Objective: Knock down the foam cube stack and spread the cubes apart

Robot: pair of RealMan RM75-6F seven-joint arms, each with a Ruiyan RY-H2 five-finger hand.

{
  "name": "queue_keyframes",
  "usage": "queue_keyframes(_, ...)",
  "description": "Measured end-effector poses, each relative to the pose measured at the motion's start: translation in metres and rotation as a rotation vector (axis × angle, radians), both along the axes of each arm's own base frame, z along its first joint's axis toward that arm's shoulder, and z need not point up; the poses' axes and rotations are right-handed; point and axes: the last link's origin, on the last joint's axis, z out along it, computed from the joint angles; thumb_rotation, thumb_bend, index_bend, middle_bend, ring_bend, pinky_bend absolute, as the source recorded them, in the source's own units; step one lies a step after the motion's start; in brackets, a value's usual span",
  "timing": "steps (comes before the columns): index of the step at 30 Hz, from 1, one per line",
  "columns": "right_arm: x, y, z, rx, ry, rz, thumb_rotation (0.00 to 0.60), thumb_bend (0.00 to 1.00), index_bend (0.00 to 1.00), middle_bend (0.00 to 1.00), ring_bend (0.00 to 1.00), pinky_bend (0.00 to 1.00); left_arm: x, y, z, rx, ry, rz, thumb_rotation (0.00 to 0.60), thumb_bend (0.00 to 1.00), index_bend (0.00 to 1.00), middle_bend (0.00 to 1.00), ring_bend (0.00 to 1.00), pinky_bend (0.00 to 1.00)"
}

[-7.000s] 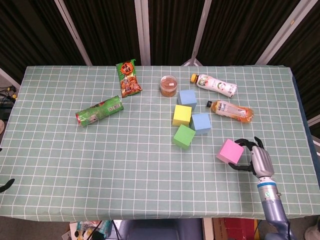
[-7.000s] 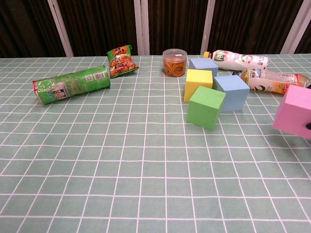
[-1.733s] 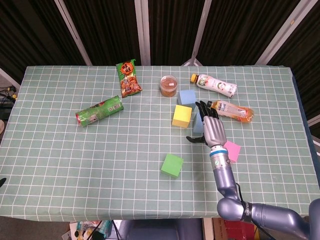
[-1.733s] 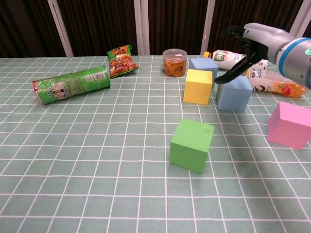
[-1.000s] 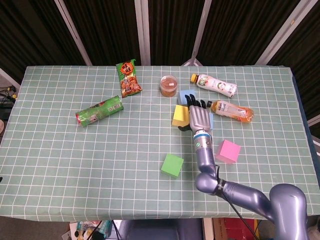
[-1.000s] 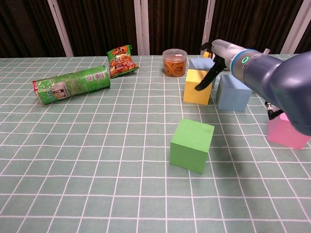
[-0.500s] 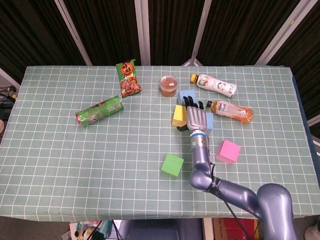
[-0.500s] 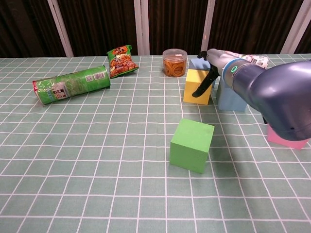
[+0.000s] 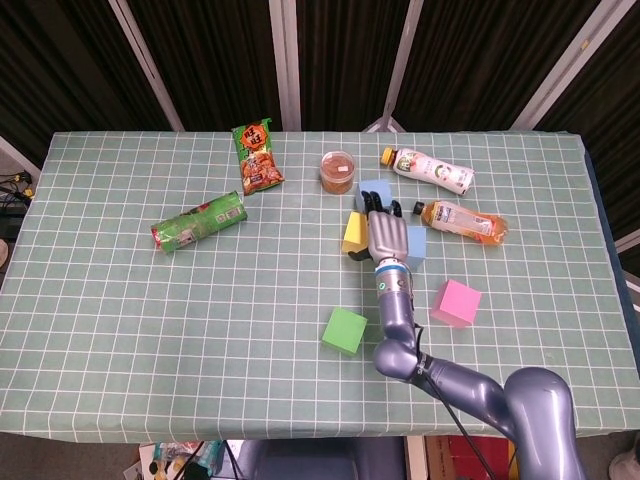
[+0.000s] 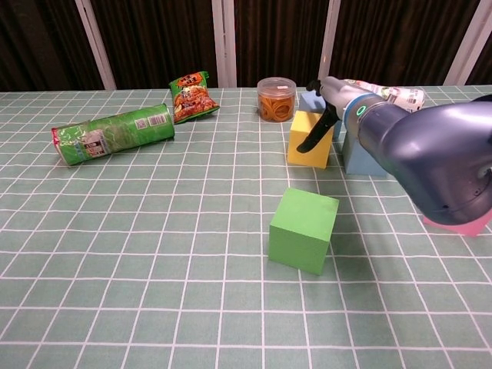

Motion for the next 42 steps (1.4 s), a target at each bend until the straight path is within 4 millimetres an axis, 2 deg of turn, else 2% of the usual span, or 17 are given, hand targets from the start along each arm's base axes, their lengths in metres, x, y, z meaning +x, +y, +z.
queue_keyframes(6, 0.003, 0.000, -0.005, -0.002, -0.011, 0.002, 0.600, 0.10, 0.10, 0.14, 0.41, 0.00, -0.001, 0.000, 0.000, 0.000, 0.001, 0.003, 0.600, 0.15, 0.22, 0.00, 0.00, 0.00)
queue_keyframes(9, 0.004, 0.001, -0.006, -0.013, -0.024, 0.002, 0.600, 0.16, 0.14, 0.19, 0.46, 0.00, -0.001, 0.000, 0.000, 0.000, 0.001, 0.002, 0.600, 0.15, 0.22, 0.00, 0.00, 0.00)
queue_keyframes(11, 0.004, 0.002, -0.006, -0.018, -0.029, 0.002, 0.600, 0.20, 0.14, 0.20, 0.48, 0.00, -0.001, 0.000, 0.000, -0.001, 0.000, 0.003, 0.600, 0.15, 0.22, 0.00, 0.00, 0.00)
queue_keyframes(17, 0.008, 0.009, -0.004, -0.016, -0.050, 0.015, 0.600, 0.20, 0.14, 0.20, 0.49, 0.00, -0.001, 0.001, 0.000, -0.007, -0.003, 0.002, 0.600, 0.15, 0.22, 0.00, 0.00, 0.00)
queue_keyframes(30, 0.053, 0.040, 0.002, 0.007, -0.133, 0.146, 0.600, 0.20, 0.14, 0.20, 0.49, 0.00, 0.001, -0.002, 0.001, -0.007, -0.015, -0.011, 0.600, 0.15, 0.22, 0.00, 0.00, 0.00)
queue_keyframes(37, 0.075, 0.054, -0.010, 0.040, -0.122, 0.185, 0.600, 0.20, 0.14, 0.20, 0.49, 0.00, -0.001, -0.003, 0.005, -0.001, -0.033, -0.017, 0.600, 0.15, 0.22, 0.00, 0.00, 0.00)
queue_keyframes(40, 0.081, 0.058, -0.018, 0.055, -0.121, 0.185, 0.600, 0.20, 0.14, 0.20, 0.45, 0.00, -0.002, -0.003, 0.005, -0.009, -0.033, -0.017, 0.600, 0.15, 0.22, 0.00, 0.00, 0.00)
queue_keyframes(42, 0.083, 0.058, -0.023, 0.059, -0.123, 0.182, 0.600, 0.15, 0.12, 0.14, 0.31, 0.00, -0.002, -0.003, 0.004, -0.015, -0.032, -0.017, 0.600, 0.15, 0.22, 0.00, 0.00, 0.00)
